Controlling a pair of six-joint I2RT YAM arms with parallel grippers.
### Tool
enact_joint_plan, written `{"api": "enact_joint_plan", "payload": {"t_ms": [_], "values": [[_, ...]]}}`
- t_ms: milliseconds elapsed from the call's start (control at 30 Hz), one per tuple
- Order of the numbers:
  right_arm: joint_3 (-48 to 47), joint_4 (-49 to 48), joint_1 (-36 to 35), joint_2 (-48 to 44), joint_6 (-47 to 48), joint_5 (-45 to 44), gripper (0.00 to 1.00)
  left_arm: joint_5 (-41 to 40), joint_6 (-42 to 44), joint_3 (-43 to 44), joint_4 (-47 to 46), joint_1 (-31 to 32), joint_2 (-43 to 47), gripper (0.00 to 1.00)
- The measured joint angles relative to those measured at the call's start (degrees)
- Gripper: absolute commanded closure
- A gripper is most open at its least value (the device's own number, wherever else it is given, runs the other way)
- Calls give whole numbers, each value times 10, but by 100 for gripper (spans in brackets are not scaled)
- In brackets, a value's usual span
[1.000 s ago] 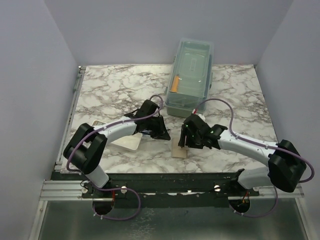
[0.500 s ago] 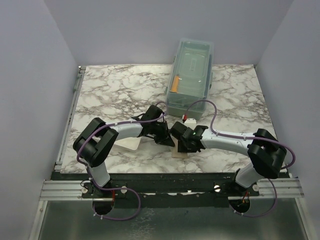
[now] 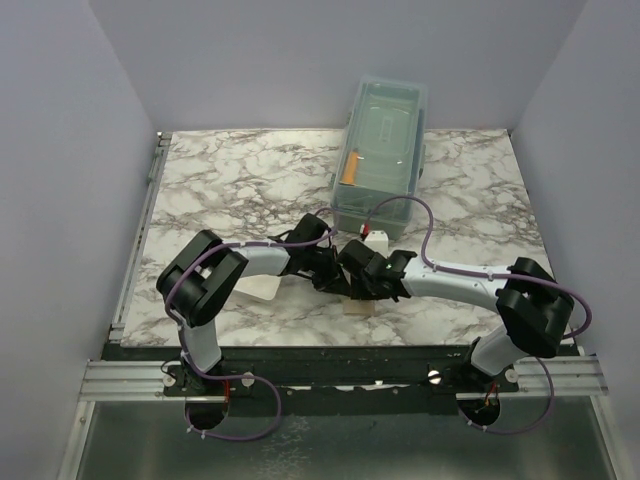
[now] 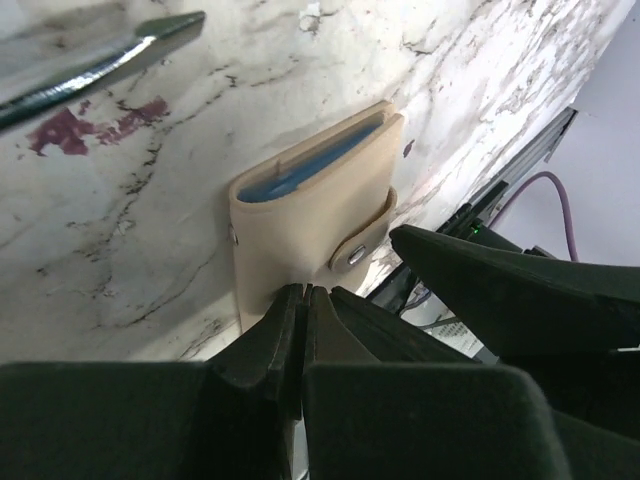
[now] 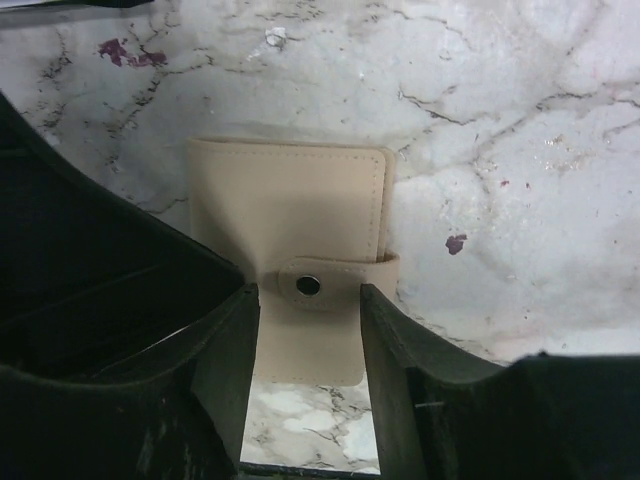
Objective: Put the credit cards into the card holder
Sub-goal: Open the card holder at the center of the board.
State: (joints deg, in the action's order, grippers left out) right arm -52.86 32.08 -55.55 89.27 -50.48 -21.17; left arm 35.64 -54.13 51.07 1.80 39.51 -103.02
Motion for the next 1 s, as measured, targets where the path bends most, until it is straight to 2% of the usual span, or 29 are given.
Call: {"api": "enact_joint_plan", "payload": {"t_ms": [333, 533, 767, 1000], "values": [[12, -30, 0, 10, 17, -14, 51, 6, -24, 0, -10, -2, -16, 100], [-1, -22, -3, 32, 11, -32, 66, 4, -26, -1, -8, -3, -16, 100], [11, -24, -5, 14, -22, -54, 98, 0, -27, -1, -3, -5, -16, 100], [111, -67, 24, -99, -37, -46, 100, -11, -24, -1, 14, -8, -19, 100]]}}
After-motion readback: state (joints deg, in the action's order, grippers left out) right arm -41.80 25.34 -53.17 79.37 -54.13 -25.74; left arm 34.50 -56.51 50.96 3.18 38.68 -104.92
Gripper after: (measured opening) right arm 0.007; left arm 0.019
